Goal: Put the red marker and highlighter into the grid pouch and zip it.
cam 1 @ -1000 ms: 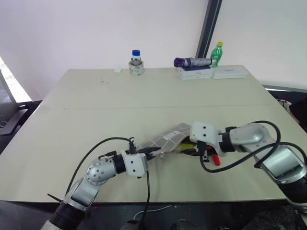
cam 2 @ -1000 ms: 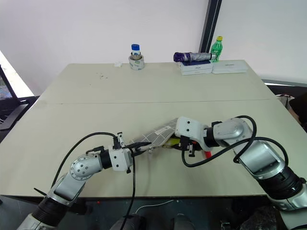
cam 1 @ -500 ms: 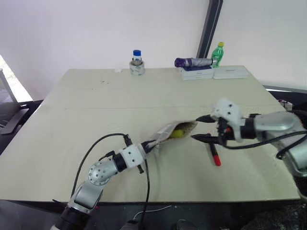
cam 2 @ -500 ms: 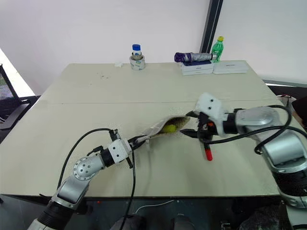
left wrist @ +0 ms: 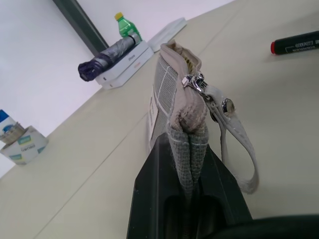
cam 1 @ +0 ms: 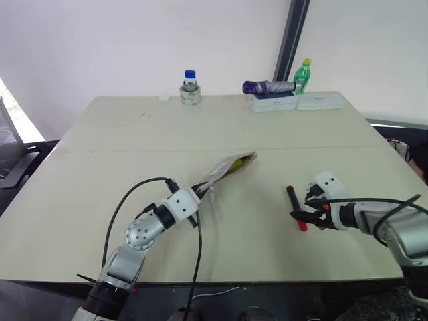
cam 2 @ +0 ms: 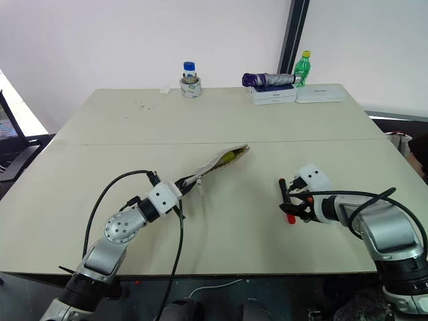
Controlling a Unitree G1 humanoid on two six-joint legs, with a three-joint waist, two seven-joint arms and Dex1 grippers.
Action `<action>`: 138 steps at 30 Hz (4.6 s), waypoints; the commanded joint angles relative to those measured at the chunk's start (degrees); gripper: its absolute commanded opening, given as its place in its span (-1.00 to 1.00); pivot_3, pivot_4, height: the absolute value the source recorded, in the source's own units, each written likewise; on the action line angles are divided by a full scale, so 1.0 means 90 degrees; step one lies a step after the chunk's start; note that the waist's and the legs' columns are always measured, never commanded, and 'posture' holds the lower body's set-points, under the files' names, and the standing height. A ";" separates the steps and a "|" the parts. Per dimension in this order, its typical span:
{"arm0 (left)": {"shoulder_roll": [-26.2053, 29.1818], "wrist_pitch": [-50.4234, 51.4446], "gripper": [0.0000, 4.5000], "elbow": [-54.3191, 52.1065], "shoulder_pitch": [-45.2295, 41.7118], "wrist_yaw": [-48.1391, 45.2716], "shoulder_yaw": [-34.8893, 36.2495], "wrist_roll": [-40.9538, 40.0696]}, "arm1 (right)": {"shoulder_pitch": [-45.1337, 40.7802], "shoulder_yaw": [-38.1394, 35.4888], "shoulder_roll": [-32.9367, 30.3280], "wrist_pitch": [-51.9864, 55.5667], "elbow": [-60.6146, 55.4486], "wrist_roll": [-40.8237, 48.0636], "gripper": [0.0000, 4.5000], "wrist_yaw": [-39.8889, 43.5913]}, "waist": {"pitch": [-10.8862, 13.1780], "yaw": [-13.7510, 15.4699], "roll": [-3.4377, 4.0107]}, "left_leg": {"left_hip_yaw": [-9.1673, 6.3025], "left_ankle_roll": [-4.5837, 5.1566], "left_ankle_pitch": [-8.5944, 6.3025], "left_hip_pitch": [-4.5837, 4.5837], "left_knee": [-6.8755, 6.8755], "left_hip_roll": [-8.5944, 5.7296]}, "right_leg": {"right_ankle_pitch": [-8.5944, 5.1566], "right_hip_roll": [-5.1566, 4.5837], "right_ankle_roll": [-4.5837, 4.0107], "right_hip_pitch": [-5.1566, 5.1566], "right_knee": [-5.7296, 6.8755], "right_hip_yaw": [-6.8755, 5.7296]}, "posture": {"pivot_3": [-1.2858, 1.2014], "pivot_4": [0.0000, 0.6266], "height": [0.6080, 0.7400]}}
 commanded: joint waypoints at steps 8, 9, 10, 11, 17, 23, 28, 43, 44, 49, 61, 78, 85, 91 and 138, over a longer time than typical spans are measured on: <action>0.0038 -0.0141 -1.00 -0.0197 -0.0053 -0.0211 -0.0004 -0.0178 | -0.0143 0.0344 -0.0582 -0.1124 -0.0296 -0.0429 -0.86 0.0193 | 0.0000 -0.0008 -0.0001 | 0.0000 0.0004 -0.0002 0.0001 0.0000 0.0000 | 0.0000 0.0001 0.0000 0.0001 0.0000 0.0000 | 0.03 -0.52 1.00; 0.0070 -0.0160 -1.00 -0.0196 -0.0058 -0.0294 -0.0032 -0.0186 | -0.0228 0.0314 -0.0701 -0.1397 -0.0371 -0.0388 -0.86 0.0391 | 0.0000 -0.0008 0.0000 | 0.0001 0.0004 -0.0002 0.0001 0.0000 0.0000 | 0.0000 0.0001 0.0000 0.0000 0.0000 0.0000 | 0.03 -0.52 1.00; 0.0122 -0.0210 -1.00 -0.0188 -0.0074 -0.0388 -0.0079 -0.0159 | -0.0450 0.0261 -0.0854 -0.1661 -0.0477 -0.0330 -0.86 0.0621 | 0.0001 -0.0013 0.0001 | 0.0001 0.0004 -0.0002 0.0001 -0.0001 0.0000 | 0.0000 0.0001 0.0000 0.0000 0.0000 -0.0001 | 0.03 -0.52 1.00; 0.0155 -0.0251 -1.00 -0.0182 -0.0082 -0.0464 -0.0107 -0.0154 | -0.0651 0.0238 -0.0978 -0.1783 -0.0544 -0.0270 -0.86 0.0802 | 0.0002 -0.0031 0.0005 | 0.0002 0.0004 -0.0002 0.0001 -0.0001 0.0000 | 0.0000 0.0001 0.0001 -0.0001 0.0000 -0.0001 | 0.03 -0.52 1.00; 0.0167 -0.0381 -1.00 -0.0186 -0.0093 -0.0642 -0.0255 -0.0146 | -0.1280 0.0799 -0.1364 -0.2319 -0.0534 -0.0627 -0.86 0.1264 | -0.0001 0.0005 -0.0004 | 0.0002 0.0007 -0.0004 0.0002 -0.0004 0.0003 | 0.0000 0.0004 0.0001 0.0003 -0.0006 -0.0002 | 0.03 -0.52 1.00; 0.0111 -0.0366 -1.00 -0.0226 -0.0059 -0.0631 -0.0245 -0.0136 | -0.1429 0.1057 -0.1399 -0.2534 -0.0396 -0.0898 -0.86 0.1432 | 0.0000 -0.0004 -0.0003 | 0.0005 0.0001 -0.0001 0.0000 0.0000 0.0000 | 0.0000 -0.0002 0.0002 0.0008 -0.0021 -0.0001 | 0.03 -0.52 1.00; 0.0075 -0.0330 -1.00 -0.0327 0.0003 -0.0617 -0.0276 -0.0117 | -0.1368 0.1230 -0.1413 -0.2803 -0.0322 -0.1167 -0.86 0.1585 | 0.0000 -0.0007 -0.0003 | 0.0006 0.0000 0.0000 0.0000 -0.0001 0.0000 | 0.0000 -0.0002 0.0002 0.0007 -0.0021 -0.0001 | 0.03 -0.52 1.00; 0.0465 -0.0597 -1.00 -0.0396 -0.0143 -0.1492 -0.0859 -0.0098 | -0.1342 0.1937 -0.1615 -0.4772 -0.0806 -0.2363 -0.86 0.2436 | 0.0000 -0.0010 -0.0001 | 0.0005 -0.0001 0.0000 0.0000 -0.0002 0.0001 | 0.0000 -0.0001 0.0002 0.0008 -0.0022 -0.0001 | 0.03 -0.52 1.00; 0.0483 -0.0610 -1.00 -0.0389 -0.0162 -0.1552 -0.0869 -0.0118 | -0.1368 0.1976 -0.1589 -0.4867 -0.0858 -0.2425 -0.86 0.2487 | 0.0000 -0.0010 -0.0002 | 0.0006 -0.0001 0.0000 0.0001 -0.0002 0.0001 | 0.0000 -0.0001 0.0002 0.0008 -0.0022 -0.0001 | 0.03 -0.52 1.00; 0.0495 -0.0619 -1.00 -0.0363 -0.0248 -0.1723 -0.0903 -0.0197 | -0.1526 0.2249 -0.1256 -0.5076 -0.1044 -0.2709 -0.86 0.2633 | 0.0000 -0.0011 -0.0002 | 0.0005 -0.0001 0.0000 0.0000 -0.0001 0.0000 | 0.0000 -0.0001 0.0002 0.0008 -0.0022 -0.0001 | 0.03 -0.52 1.00; 0.0224 -0.0050 -1.00 -0.0638 -0.0050 -0.1430 -0.0550 -0.0576 | -0.1710 0.1545 -0.0791 -0.4398 -0.0925 -0.2388 0.45 0.2693 | 0.0000 -0.0006 -0.0002 | 0.0003 -0.0002 0.0001 0.0001 0.0001 0.0001 | 0.0000 -0.0001 0.0002 0.0011 -0.0022 -0.0001 | 0.03 -0.52 1.00; -0.1066 0.2078 -1.00 -0.1077 -0.0498 -0.0691 0.0268 -0.2443 | -0.1753 0.0018 0.1075 -0.0521 -0.1791 0.0692 0.45 0.1095 | -0.0003 0.0001 -0.0008 | 0.0001 -0.0003 0.0002 0.0001 0.0008 0.0003 | 0.0001 0.0002 0.0002 0.0012 -0.0018 -0.0001 | 0.03 -0.52 1.00; -0.1083 0.2099 -1.00 -0.1025 -0.0599 -0.0634 0.0215 -0.2364 | -0.1852 -0.0003 0.1654 0.0046 -0.1824 0.1147 0.45 0.0384 | -0.0004 -0.0010 -0.0009 | 0.0001 -0.0003 0.0002 0.0001 0.0009 0.0002 | 0.0001 0.0002 0.0002 0.0013 -0.0018 -0.0001 | 0.03 -0.52 1.00; -0.1110 0.1998 -1.00 -0.0931 -0.0633 -0.0596 0.0123 -0.2238 | -0.1909 0.0080 0.1943 0.0173 -0.1772 0.1428 0.45 -0.0024 | -0.0004 -0.0016 -0.0009 | 0.0001 -0.0003 0.0002 0.0001 0.0007 0.0002 | 0.0001 0.0003 0.0002 0.0011 -0.0018 -0.0001 | 0.03 -0.52 1.00; 0.0947 0.1594 0.61 -0.1261 0.0885 -0.1325 0.0852 -0.2037 | -0.0838 -0.0202 -0.0182 -0.3140 0.0386 0.0071 0.32 0.0598 | -0.0002 -0.0028 -0.0005 | 0.0005 0.0029 -0.0016 0.0001 -0.0005 0.0003 | 0.0001 0.0001 0.0002 0.0010 -0.0029 0.0002 | 0.03 -0.52 1.00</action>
